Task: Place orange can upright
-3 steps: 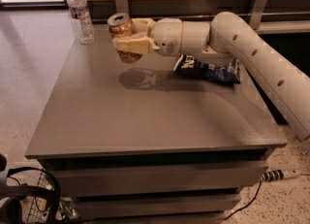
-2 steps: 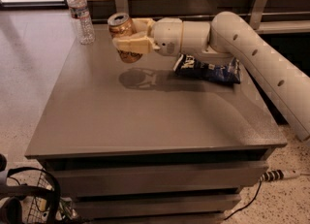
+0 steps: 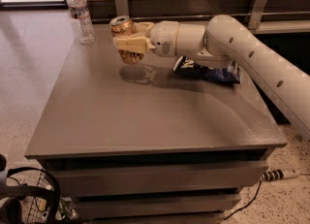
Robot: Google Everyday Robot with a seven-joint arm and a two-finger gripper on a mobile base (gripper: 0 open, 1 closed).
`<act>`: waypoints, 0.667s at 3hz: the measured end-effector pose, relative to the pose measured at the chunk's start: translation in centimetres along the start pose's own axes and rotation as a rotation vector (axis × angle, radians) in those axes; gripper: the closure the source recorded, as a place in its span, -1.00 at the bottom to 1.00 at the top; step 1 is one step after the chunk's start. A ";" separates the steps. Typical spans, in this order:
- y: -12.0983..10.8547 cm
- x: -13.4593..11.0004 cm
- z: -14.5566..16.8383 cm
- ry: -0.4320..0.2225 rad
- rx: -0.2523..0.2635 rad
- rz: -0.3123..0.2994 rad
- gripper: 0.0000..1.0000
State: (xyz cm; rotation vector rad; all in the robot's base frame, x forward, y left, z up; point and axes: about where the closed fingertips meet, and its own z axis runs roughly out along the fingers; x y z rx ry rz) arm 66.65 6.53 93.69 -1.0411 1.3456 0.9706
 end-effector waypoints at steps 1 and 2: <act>-2.0 1.0 0.1 0.028 0.080 0.038 1.00; -4.3 1.5 1.5 0.025 0.094 0.040 1.00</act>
Offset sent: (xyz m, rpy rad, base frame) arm 0.0529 -0.0109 -0.0115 -0.0124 0.0435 -0.1338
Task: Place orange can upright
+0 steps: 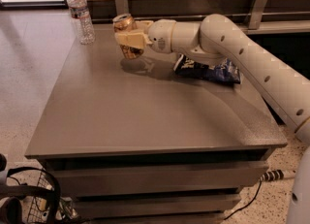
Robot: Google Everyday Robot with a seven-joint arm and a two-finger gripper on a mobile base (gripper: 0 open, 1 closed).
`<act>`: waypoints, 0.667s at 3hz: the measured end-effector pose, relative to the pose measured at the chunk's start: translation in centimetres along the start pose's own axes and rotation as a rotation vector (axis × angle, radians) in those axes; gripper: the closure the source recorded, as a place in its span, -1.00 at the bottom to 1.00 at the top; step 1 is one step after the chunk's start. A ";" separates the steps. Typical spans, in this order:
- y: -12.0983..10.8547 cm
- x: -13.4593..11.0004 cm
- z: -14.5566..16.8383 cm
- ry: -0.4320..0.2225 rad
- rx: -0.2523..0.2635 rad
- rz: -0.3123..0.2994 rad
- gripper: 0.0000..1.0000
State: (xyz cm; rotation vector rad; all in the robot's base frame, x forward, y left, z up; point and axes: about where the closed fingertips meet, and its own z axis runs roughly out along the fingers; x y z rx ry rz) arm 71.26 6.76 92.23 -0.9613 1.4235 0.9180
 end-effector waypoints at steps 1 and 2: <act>-0.9 0.3 1.4 -0.005 -0.010 -0.001 1.00; -1.3 1.8 2.4 -0.024 0.006 0.019 1.00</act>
Offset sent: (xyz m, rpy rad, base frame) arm 0.0311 0.0187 -0.0445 0.0616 0.0265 -0.0525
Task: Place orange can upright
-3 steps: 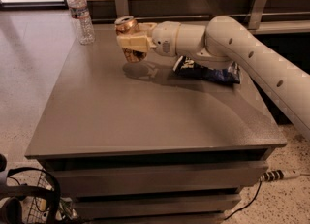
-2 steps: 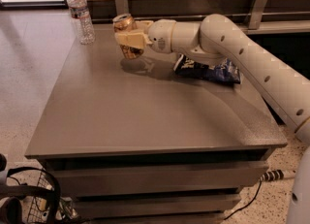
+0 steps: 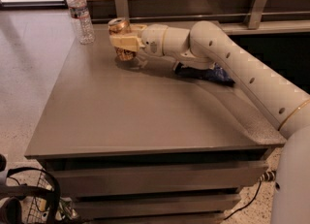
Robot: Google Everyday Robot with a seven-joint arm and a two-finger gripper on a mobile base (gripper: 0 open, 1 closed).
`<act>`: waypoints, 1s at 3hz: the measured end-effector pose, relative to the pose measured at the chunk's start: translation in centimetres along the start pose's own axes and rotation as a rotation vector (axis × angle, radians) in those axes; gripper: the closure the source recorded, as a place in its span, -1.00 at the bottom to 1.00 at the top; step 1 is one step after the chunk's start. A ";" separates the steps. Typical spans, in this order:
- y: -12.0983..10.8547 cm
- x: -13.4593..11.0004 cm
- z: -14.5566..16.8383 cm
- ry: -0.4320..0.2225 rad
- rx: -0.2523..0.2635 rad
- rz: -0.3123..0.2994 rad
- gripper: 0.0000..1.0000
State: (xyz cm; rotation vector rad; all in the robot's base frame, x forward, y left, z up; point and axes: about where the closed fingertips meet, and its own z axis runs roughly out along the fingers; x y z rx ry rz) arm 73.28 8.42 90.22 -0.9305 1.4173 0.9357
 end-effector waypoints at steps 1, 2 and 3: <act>-0.2 1.9 0.0 0.009 0.051 0.024 1.00; 0.5 3.0 -0.6 0.044 0.101 0.031 1.00; 0.6 3.0 -0.6 0.045 0.103 0.031 0.71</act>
Offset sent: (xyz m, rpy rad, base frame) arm -0.0189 -0.0159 -0.0425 -0.0764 0.0657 -0.1726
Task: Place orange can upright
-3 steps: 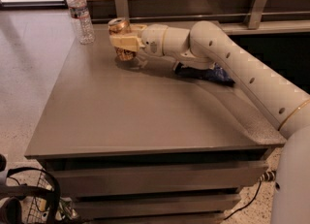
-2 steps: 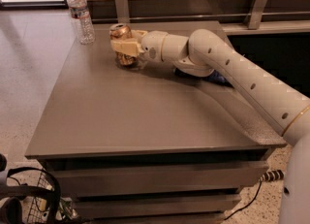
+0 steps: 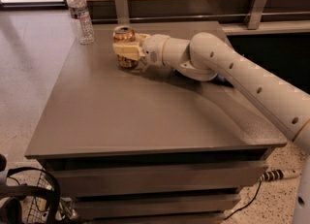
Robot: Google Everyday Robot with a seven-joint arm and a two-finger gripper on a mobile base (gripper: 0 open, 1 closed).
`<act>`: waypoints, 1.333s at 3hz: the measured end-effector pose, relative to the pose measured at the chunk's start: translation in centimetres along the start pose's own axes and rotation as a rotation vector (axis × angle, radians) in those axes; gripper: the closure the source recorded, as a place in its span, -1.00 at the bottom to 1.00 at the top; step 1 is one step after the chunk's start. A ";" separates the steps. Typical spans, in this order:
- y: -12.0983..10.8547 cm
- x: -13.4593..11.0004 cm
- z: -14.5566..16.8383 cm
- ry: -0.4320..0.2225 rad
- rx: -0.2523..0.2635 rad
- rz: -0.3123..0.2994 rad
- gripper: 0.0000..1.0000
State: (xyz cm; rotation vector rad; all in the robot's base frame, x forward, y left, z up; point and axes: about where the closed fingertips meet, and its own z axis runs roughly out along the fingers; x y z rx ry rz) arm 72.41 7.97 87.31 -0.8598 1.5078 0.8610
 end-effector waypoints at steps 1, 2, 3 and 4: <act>0.1 0.0 0.1 0.000 -0.002 0.000 0.14; 0.1 0.0 0.1 0.000 -0.002 0.000 -0.33; 0.4 0.0 0.4 0.000 -0.009 0.000 -0.94; 0.5 -0.1 0.5 0.000 -0.010 0.000 -1.00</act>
Offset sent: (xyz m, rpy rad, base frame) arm 0.0000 0.0001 0.0000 0.0000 0.0000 0.0002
